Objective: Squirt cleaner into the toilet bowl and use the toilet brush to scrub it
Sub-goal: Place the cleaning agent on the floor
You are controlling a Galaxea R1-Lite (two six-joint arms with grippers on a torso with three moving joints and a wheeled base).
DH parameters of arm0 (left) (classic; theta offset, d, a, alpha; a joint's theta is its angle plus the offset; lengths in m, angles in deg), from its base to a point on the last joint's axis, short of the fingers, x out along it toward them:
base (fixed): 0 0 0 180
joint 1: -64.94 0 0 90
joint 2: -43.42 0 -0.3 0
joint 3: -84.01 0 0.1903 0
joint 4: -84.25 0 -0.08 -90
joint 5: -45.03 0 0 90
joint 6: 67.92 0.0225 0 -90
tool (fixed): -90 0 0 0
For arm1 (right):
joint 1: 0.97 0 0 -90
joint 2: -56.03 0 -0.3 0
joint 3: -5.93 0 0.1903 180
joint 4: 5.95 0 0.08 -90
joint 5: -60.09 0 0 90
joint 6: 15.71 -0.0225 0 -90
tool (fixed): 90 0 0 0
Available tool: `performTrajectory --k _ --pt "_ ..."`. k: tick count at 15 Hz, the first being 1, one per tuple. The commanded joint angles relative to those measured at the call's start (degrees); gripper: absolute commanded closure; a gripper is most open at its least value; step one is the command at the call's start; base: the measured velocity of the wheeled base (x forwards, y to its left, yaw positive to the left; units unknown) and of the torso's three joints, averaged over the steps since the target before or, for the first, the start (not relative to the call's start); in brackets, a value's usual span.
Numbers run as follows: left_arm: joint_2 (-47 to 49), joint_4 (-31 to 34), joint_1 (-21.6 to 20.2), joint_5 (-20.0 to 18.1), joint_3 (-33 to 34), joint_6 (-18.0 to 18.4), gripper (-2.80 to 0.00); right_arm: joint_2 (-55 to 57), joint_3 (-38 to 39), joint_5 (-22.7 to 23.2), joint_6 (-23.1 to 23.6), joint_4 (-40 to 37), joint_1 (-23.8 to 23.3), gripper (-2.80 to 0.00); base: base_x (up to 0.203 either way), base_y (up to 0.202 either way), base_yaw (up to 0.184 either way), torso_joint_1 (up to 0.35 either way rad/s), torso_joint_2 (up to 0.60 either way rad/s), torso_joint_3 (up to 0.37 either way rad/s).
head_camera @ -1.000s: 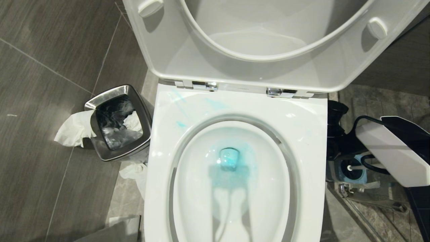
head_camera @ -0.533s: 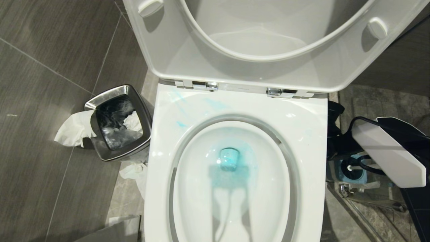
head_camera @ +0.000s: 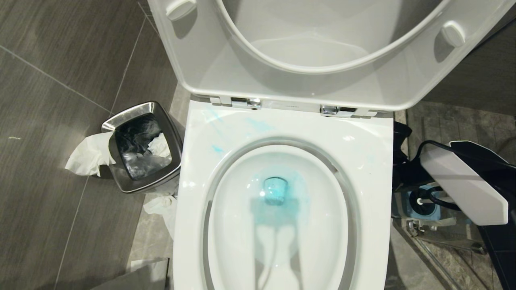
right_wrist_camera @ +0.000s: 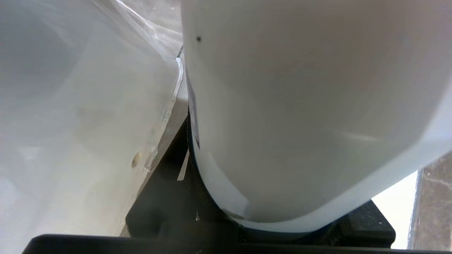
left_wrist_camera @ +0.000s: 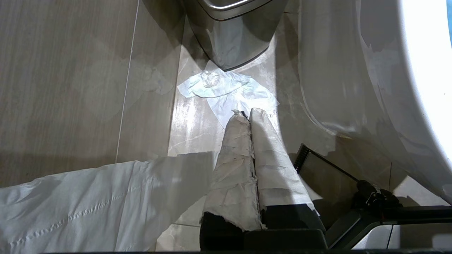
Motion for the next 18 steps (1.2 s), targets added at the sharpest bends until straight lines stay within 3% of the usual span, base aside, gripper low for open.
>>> performTrajectory --k 1,17,18 --pt "0.09 0.02 0.0 -0.02 0.0 0.0 0.0 0.4 -0.07 0.17 0.1 0.36 0.15 0.0 0.0 0.0 0.0 0.0 0.0 0.0" --pt "0.09 0.02 0.0 -0.02 0.0 0.0 0.0 1.19 -0.18 0.35 0.35 0.6 0.15 0.0 0.0 0.0 0.0 0.0 0.0 0.0" --pt "0.09 0.02 0.0 -0.02 0.0 0.0 0.0 1.13 -0.18 0.35 0.37 0.53 0.15 -2.8 0.0 0.0 0.0 0.0 0.0 0.0"
